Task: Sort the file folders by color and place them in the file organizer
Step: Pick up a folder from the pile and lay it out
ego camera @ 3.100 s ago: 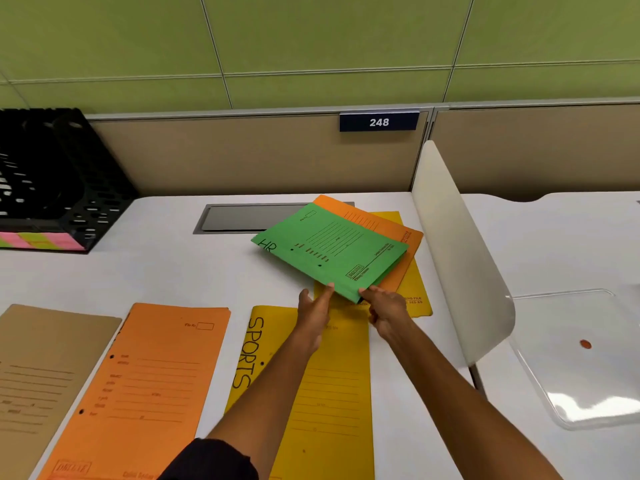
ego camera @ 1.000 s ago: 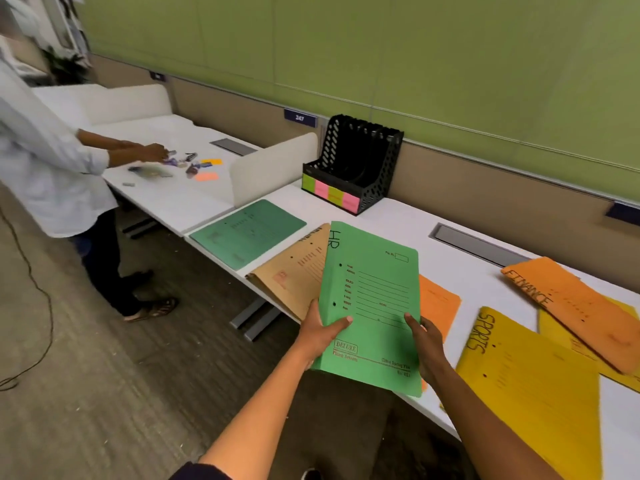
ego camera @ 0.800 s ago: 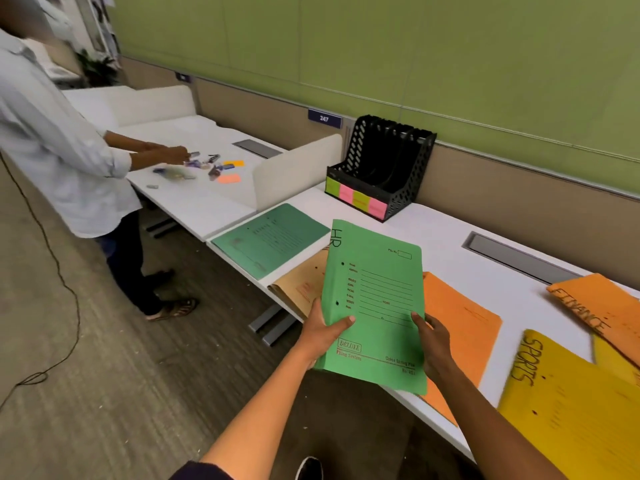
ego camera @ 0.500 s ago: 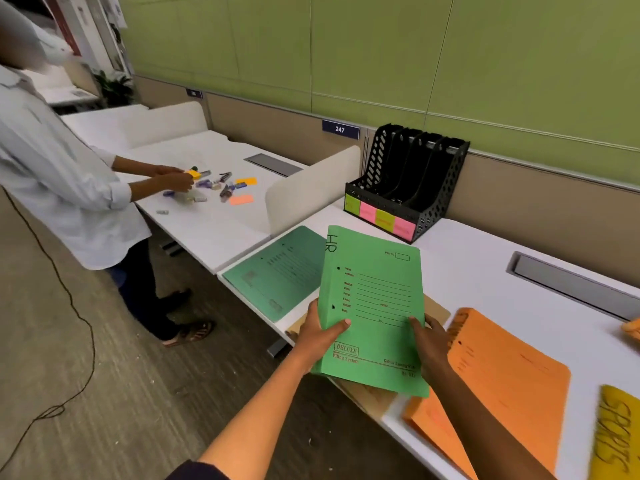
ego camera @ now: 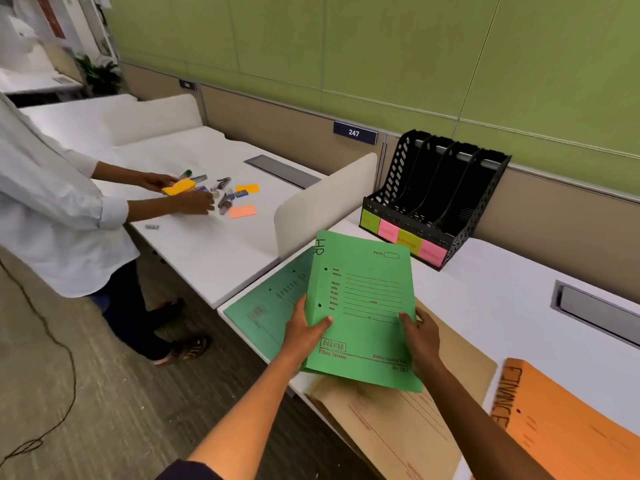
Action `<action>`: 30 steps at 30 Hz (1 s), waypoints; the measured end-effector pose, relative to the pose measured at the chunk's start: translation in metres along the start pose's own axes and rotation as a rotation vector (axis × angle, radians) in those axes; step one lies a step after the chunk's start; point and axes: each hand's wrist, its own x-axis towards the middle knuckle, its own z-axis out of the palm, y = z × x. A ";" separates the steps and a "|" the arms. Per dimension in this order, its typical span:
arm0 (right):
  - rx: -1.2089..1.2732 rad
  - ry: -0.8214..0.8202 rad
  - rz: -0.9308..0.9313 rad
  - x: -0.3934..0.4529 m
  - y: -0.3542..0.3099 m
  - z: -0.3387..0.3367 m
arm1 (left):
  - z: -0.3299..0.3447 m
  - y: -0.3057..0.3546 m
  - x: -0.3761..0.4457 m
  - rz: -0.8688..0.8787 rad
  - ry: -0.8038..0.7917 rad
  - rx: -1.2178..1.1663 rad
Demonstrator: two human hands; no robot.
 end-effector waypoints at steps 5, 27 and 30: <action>0.022 0.069 0.003 0.004 -0.019 0.043 | -0.036 -0.002 0.052 0.034 -0.029 0.133; -0.167 0.239 0.288 -0.031 0.009 0.234 | -0.154 -0.072 0.234 0.108 -0.164 0.781; -0.276 0.250 0.295 -0.039 0.001 0.241 | -0.157 -0.074 0.231 0.116 -0.171 0.876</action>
